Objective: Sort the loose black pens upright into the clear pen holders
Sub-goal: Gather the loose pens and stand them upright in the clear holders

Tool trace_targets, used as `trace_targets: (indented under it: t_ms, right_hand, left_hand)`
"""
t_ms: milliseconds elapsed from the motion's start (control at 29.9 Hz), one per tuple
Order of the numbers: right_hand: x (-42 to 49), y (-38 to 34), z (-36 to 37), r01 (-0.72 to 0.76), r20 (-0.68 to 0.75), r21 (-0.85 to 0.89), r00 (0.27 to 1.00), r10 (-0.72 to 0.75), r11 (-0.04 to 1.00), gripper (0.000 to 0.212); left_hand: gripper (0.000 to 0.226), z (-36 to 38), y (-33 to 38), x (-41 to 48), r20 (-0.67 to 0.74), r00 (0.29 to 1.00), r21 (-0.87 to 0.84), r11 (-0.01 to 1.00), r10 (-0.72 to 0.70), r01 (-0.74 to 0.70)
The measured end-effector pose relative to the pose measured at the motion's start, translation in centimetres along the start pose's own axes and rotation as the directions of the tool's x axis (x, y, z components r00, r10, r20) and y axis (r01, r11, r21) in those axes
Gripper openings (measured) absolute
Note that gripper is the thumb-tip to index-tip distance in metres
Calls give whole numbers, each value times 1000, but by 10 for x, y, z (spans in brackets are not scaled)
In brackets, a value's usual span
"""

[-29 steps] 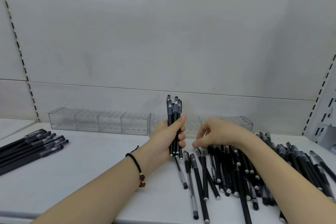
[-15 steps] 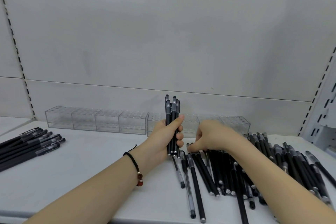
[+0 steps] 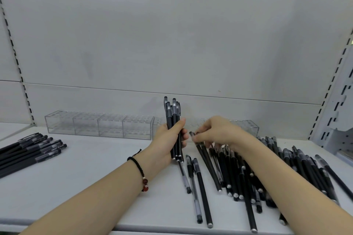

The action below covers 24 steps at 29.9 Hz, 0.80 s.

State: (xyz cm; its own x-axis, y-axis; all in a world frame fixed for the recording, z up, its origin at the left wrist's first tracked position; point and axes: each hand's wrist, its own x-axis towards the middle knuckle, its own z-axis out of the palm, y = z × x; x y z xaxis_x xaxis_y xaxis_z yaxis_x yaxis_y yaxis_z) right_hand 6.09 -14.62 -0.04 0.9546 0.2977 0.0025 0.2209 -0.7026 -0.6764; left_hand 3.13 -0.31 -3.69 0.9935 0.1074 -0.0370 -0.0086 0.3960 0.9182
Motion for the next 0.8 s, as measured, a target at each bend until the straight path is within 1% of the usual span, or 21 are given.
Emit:
trace_targets:
  t_ms: [67,100,201,268,335,435,502,535,569,602,636,669,736,803]
  right_hand:
    - [0,0,-10,31,-69,142,997,-21,989,21]
    - [-1,0,-15,46,-84,230,996,-27,972,18]
    - [-2,-1,-22,106,-91,490,993,-70,865,9]
    - [-2,-4,-21,145,-125,568,988,-89,810,7]
    - [-4,-6,-18,180,-167,563,981,-103,806,8]
    - [-6,-8,-17,210,-205,527,972,-117,824,9]
    - [-7,-8,-18,215,-228,489,967,-114,846,15]
    - [-7,-7,-20,213,-242,437,964,-113,874,18]
    - [-7,-7,-21,201,-244,345,962,-119,917,20]
    - [-7,-5,-22,177,-215,215,968,-131,960,20]
    - [-8,-4,-22,147,-142,74,981,-135,986,20]
    - [-9,-4,-21,125,-36,-44,991,-126,991,21]
    - [-12,-5,-15,109,163,-181,983,-80,977,21]
    - [-15,-7,-7,116,248,-288,968,-43,951,23]
  left_hand:
    - [16,1,1,-2,19,1000,-42,999,-7,8]
    - [19,2,1,-2,43,999,-62,998,-18,21]
    - [29,4,4,-6,187,978,-51,993,-91,103]
    - [33,6,5,-10,311,940,2,989,-143,149]
    - [28,7,5,-14,375,913,38,987,-160,157]
    - [19,7,4,-14,393,909,38,990,-142,139]
    - [21,4,5,-10,353,929,11,993,-111,115]
    - [22,3,6,-7,316,944,-4,995,-90,97]
    - [22,1,7,-5,271,960,-18,997,-66,74]
    - [22,0,7,-3,224,974,-30,998,-40,48]
    - [22,-2,7,-1,178,984,-44,999,-13,21]
    - [22,-3,7,1,138,990,-58,998,11,-3]
    - [21,-5,8,3,90,995,-89,996,38,-30]
    - [18,-6,9,2,74,996,-102,994,40,-32]
